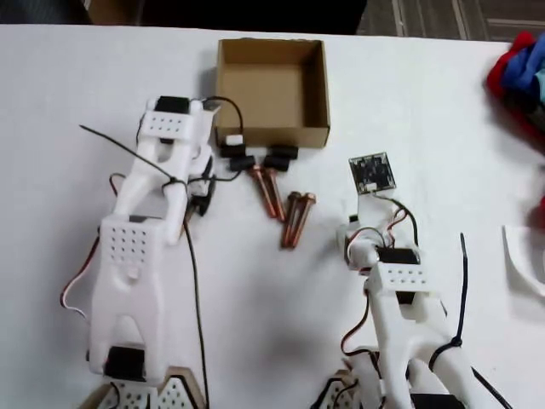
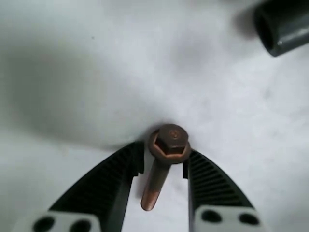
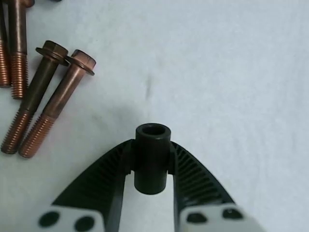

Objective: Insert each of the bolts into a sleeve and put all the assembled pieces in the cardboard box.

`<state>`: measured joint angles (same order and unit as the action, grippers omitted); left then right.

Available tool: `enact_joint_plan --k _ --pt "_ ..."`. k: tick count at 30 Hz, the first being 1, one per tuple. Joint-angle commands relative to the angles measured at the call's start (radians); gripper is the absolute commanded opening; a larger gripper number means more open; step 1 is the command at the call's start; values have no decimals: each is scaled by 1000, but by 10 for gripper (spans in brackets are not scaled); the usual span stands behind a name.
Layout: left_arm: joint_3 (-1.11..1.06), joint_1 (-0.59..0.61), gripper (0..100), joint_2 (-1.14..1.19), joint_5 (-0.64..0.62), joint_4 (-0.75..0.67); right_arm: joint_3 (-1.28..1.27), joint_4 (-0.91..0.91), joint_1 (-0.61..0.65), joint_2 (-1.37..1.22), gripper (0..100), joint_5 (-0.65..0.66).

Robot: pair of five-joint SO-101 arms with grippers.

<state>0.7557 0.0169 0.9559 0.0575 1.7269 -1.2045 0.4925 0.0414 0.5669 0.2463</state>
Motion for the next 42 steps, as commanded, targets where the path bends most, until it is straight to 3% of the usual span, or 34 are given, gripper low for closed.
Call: enact_joint_plan --k 1,3,11,16,25,33,42 --pt "56 -18 102 0 -6 -92 3 -19 5 35 20 2" --pt "56 -18 21 0 -6 -92 3 -19 5 35 20 2" --pt "56 -17 24 -14 -3 -72 3 -19 5 36 20 2" --pt "65 -32 24 -23 0 58 3 -19 5 38 20 2" --pt "81 -35 24 -474 -8 58 3 -19 5 41 20 2" --pt "-269 -41 24 -987 -284 9 3 -19 35 42 20 2" --pt "-791 6 24 -1390 -367 -341 -83 -21 245 42 21 2"
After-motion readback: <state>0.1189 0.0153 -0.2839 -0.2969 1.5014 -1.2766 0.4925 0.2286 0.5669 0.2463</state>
